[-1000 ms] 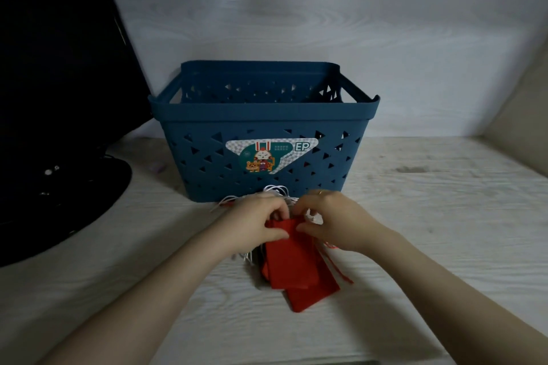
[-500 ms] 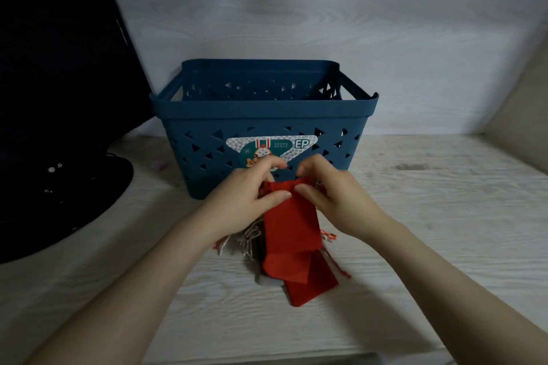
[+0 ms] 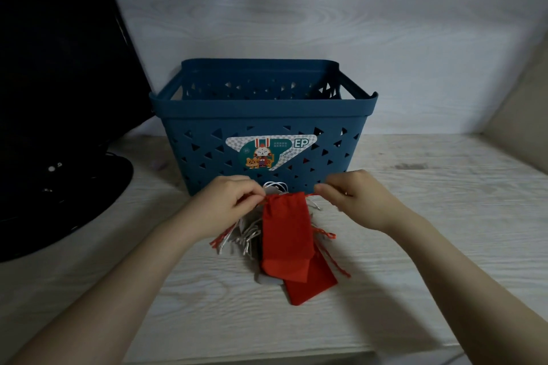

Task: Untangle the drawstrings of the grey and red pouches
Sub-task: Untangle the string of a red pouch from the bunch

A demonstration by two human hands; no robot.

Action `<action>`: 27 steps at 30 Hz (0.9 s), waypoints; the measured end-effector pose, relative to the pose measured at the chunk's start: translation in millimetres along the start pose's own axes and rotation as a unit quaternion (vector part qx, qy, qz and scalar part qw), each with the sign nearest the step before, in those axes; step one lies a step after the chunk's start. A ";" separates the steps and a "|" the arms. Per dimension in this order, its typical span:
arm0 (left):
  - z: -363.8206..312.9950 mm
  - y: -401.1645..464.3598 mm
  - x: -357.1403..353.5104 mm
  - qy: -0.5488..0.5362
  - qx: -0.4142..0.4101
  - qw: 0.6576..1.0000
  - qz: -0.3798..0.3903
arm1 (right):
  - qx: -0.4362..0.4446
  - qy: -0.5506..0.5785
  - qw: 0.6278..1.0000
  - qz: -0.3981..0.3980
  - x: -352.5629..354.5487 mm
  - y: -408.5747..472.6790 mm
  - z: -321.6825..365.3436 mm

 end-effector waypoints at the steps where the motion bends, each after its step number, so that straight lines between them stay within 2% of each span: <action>1: 1.1 0.6 0.3 -0.003 0.005 1.000 0.000 | -0.017 0.069 0.997 -0.012 -0.9 0.3 -0.2; 4: 1.7 1.5 -0.5 -0.021 0.032 0.999 0.007 | -0.059 0.274 0.957 -0.070 -5.8 4.3 -3.7; 6: 0.4 1.7 -1.0 -0.124 0.089 0.988 -0.004 | -0.075 0.383 0.915 -0.106 -7.8 7.4 -4.9; 8: -3.4 2.2 -1.1 -0.332 0.144 0.932 -0.030 | -0.078 0.509 0.850 -0.115 -10.6 9.1 -6.0; 10: -5.8 2.4 -1.9 -0.461 0.169 0.870 -0.051 | -0.074 0.617 0.775 -0.113 -14.2 8.8 -8.5; 17: 2.3 -3.2 -14.0 -0.559 0.220 0.797 -0.061 | -0.051 0.798 0.587 -0.127 -23.4 -1.2 -13.7; 19: -0.6 -2.9 -14.6 -0.574 0.227 0.784 -0.070 | -0.040 0.825 0.549 -0.126 -26.3 -0.9 -10.6; 22: -5.1 1.6 -11.9 -0.593 0.220 0.770 -0.090 | -0.027 0.838 0.528 -0.134 -28.1 5.4 -1.1; 27: -14.5 7.2 -5.5 -0.639 0.182 0.742 -0.092 | -0.025 0.808 0.574 -0.129 -29.4 16.7 11.3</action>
Point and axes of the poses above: each hand's wrist, its own y-axis towards the middle knuckle, its own x-axis out of the back of the hand, z = x × y, the point moved 2 cm from there along y, towards the middle knuckle, and after that the axes turned 11 degrees about z, right-handed, at the moved point
